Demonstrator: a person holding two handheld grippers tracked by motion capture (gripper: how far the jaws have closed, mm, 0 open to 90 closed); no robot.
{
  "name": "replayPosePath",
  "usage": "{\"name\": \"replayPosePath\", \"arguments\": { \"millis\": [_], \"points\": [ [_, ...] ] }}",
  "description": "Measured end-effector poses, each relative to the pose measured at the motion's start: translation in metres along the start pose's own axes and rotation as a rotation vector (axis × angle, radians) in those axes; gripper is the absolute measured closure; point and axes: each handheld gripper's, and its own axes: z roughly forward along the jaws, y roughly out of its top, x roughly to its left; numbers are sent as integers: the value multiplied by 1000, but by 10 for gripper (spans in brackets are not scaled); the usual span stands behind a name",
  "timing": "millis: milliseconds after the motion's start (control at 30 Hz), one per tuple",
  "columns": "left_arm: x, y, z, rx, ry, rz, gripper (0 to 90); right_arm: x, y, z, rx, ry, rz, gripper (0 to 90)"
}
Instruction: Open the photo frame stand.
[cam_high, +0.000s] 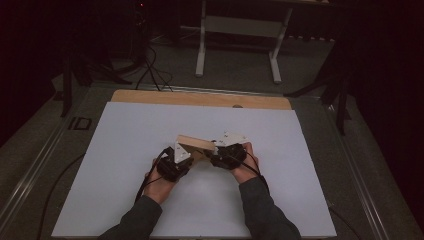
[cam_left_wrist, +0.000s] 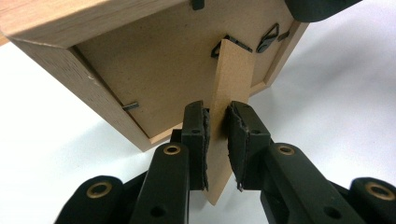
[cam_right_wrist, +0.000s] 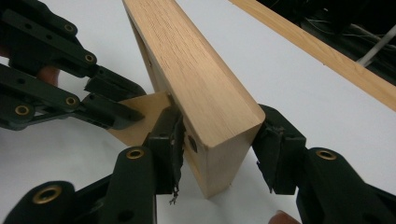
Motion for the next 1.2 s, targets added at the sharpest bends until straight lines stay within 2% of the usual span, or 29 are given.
{"name": "replayPosePath", "arguments": {
  "millis": [233, 600, 767, 833, 933, 1033, 1200],
  "points": [
    [3, -1, 1, -9, -13, 12, 763, 1, -2, -1, -9, -2, 7, 547],
    [7, -2, 4, -33, -9, 32, 747, 4, -5, -3, -25, -25, 14, 564],
    [9, -2, 4, -36, -21, 29, 742, 7, -6, -3, -29, -45, -2, 571],
    [10, -2, 4, -34, -25, 22, 740, 7, -6, -3, -28, -45, 0, 570],
    [14, -4, 4, -29, -56, -17, 731, 9, -6, -3, -31, -39, -7, 567],
    [15, -4, 3, -26, -65, -28, 728, 10, -6, -3, -33, -38, -7, 566],
    [16, -6, 2, -21, -78, -46, 724, 15, -7, -3, -30, -38, -35, 559]
  ]
}}
